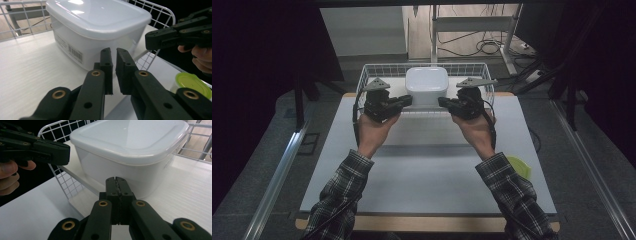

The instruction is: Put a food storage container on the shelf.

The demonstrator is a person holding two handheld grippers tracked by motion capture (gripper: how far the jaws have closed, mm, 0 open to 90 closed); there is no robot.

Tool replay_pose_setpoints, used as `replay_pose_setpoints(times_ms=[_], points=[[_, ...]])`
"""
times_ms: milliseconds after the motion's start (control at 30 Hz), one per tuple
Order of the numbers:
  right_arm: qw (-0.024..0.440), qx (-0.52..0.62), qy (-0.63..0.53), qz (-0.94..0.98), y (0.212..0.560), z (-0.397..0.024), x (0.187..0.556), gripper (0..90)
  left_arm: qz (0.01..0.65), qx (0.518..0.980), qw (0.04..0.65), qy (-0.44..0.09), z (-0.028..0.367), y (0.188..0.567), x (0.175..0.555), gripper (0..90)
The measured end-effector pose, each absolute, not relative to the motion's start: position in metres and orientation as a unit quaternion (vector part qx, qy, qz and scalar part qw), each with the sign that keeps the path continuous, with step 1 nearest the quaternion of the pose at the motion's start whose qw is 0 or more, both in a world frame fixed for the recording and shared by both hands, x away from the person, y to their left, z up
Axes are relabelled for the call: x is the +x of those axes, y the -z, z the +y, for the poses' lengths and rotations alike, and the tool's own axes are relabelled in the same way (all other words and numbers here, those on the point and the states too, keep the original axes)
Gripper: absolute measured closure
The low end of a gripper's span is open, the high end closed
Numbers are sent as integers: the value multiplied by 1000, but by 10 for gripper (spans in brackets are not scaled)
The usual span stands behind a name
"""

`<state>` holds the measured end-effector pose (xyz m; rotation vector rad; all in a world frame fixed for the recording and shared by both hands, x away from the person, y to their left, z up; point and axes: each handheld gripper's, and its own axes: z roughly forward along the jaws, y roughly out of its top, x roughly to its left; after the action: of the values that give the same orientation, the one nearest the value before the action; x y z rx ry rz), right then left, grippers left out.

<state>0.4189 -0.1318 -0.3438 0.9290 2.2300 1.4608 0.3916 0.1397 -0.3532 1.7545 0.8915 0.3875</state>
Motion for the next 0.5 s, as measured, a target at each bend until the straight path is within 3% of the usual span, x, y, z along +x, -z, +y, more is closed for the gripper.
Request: replay_pose_setpoints(times_ms=[300, 500], points=[[153, 318, -519, 778, 352, -145, 399, 657, 356, 756, 519, -180, 144, 359, 367, 604], [151, 318, -516, 781, 361, -152, 390, 576, 356, 761, 509, -184, 149, 372, 353, 520]])
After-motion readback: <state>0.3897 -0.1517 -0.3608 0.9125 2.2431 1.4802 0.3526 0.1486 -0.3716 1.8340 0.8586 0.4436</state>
